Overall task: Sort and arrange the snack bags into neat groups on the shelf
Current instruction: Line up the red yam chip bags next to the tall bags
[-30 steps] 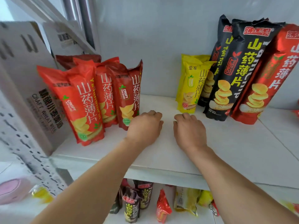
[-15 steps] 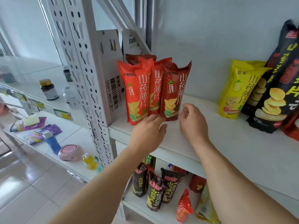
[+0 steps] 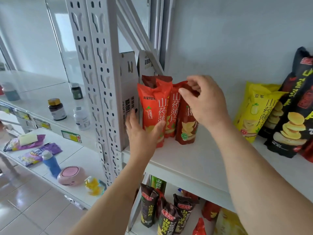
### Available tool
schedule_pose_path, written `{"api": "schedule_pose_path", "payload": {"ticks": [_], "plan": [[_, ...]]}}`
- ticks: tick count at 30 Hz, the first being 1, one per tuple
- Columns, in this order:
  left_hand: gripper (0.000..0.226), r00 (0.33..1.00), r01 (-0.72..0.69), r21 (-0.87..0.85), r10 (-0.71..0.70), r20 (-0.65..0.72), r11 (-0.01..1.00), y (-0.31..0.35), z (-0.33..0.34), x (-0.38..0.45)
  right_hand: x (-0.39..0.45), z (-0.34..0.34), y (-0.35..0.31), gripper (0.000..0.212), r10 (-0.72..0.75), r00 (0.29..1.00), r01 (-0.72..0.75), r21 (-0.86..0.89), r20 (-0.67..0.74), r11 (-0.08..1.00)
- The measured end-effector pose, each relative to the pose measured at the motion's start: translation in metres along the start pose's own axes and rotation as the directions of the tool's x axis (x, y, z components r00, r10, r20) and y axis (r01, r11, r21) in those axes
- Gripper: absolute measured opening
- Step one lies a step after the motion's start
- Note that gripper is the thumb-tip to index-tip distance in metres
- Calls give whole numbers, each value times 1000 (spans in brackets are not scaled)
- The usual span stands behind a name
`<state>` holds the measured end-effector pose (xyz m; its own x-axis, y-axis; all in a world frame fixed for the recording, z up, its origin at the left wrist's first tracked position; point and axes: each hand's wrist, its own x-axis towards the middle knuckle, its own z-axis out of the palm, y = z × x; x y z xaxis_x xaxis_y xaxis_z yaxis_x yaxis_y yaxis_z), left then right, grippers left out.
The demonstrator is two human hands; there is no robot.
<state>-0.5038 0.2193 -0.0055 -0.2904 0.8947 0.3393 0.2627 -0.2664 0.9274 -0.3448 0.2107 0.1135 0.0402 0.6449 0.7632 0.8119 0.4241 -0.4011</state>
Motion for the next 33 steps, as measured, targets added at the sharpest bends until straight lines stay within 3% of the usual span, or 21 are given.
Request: {"api": "schedule_pose_path", "payload": {"ticks": [3, 8, 13, 18, 21, 26, 29, 33], "plan": [[125, 990, 86, -79, -77, 118, 993, -3, -2, 14, 41, -5, -10, 42, 40, 973, 2, -179, 227, 984], [83, 952, 104, -177, -47, 302, 979, -11, -2, 26, 72, 6, -16, 51, 227, 839, -101, -268, 494, 958], [64, 963, 132, -304, -50, 264, 944, -14, -5, 32, 87, 19, -12, 57, 280, 749, -73, -345, 601, 936], [66, 976, 148, -404, -67, 208, 903, -14, -16, 26, 102, 30, -9, 86, 345, 662, 35, -487, 666, 873], [68, 971, 176, -421, -88, 221, 890, -15, -21, 25, 108, 37, -8, 84, 355, 638, 85, -521, 683, 849], [77, 965, 186, -418, -84, 250, 889, -20, -26, 25, 111, 40, -12, 67, 321, 663, 91, -498, 677, 862], [84, 960, 189, -419, -77, 269, 888, -22, -31, 23, 117, 25, -24, 50, 252, 721, 18, -381, 645, 925], [75, 945, 191, -457, -36, 326, 869, -14, -38, 18, 127, -16, -46, 37, 146, 823, -52, -182, 549, 982]]}}
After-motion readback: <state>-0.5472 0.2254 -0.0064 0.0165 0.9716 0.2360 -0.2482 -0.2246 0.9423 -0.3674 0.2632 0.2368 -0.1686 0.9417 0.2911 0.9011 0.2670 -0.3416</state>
